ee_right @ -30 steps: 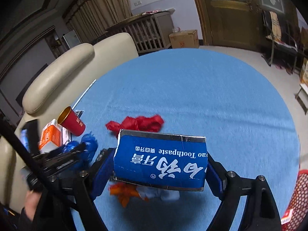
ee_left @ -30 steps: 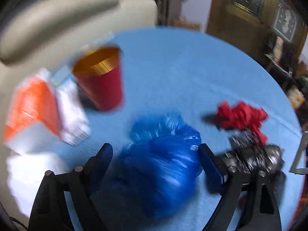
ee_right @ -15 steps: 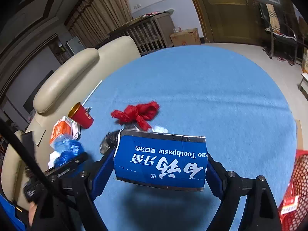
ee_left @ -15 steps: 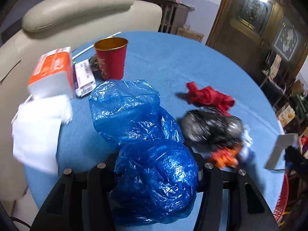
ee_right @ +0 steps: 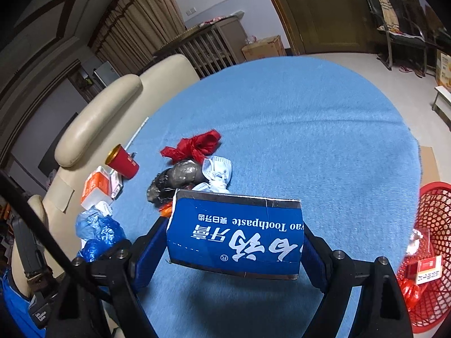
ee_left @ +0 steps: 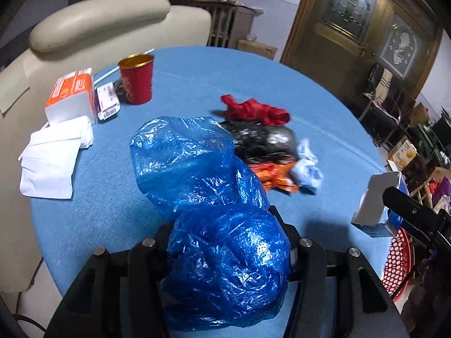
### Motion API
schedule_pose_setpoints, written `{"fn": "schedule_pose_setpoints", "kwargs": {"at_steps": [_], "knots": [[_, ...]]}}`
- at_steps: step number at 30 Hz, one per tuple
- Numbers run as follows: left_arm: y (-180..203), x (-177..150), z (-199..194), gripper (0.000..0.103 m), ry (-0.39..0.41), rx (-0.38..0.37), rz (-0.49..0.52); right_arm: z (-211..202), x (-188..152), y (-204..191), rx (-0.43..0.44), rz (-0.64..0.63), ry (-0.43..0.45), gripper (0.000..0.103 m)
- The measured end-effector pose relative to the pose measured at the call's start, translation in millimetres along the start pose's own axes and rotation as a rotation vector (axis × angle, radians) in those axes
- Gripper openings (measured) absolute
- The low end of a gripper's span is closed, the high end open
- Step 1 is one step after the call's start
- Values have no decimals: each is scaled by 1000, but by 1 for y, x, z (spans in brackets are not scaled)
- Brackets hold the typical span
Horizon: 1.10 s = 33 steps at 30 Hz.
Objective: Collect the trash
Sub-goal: 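Carry the toothpaste box and blue bag from the table over the red wastebasket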
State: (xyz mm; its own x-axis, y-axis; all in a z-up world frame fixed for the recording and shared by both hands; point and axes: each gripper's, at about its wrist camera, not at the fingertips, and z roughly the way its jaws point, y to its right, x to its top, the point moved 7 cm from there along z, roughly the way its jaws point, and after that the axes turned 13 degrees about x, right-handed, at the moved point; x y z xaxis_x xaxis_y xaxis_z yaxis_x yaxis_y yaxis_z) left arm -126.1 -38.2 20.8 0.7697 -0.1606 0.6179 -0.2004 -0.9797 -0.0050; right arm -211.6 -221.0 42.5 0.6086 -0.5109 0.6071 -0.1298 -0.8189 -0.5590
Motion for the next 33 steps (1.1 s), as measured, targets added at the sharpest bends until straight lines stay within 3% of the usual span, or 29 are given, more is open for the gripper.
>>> {"fn": "schedule_pose_setpoints", "kwargs": {"at_steps": [11, 14, 22, 27, 33], "knots": [[10, -35, -75, 57, 90, -14, 32, -68, -31, -32, 50, -52, 92, 88], [5, -43, -99, 57, 155, 4, 67, -78, -34, -32, 54, -41, 108, 88], [-10, -41, -88, 57, 121, 1, 0, -55, -47, -30, 48, -32, 51, 88], [-7, -42, -88, 57, 140, 0, 2, -61, -43, -21, 39, -12, 76, 88], [10, -55, -75, 57, 91, 0, 43, -59, -49, -2, 39, 36, 73, 88]]}}
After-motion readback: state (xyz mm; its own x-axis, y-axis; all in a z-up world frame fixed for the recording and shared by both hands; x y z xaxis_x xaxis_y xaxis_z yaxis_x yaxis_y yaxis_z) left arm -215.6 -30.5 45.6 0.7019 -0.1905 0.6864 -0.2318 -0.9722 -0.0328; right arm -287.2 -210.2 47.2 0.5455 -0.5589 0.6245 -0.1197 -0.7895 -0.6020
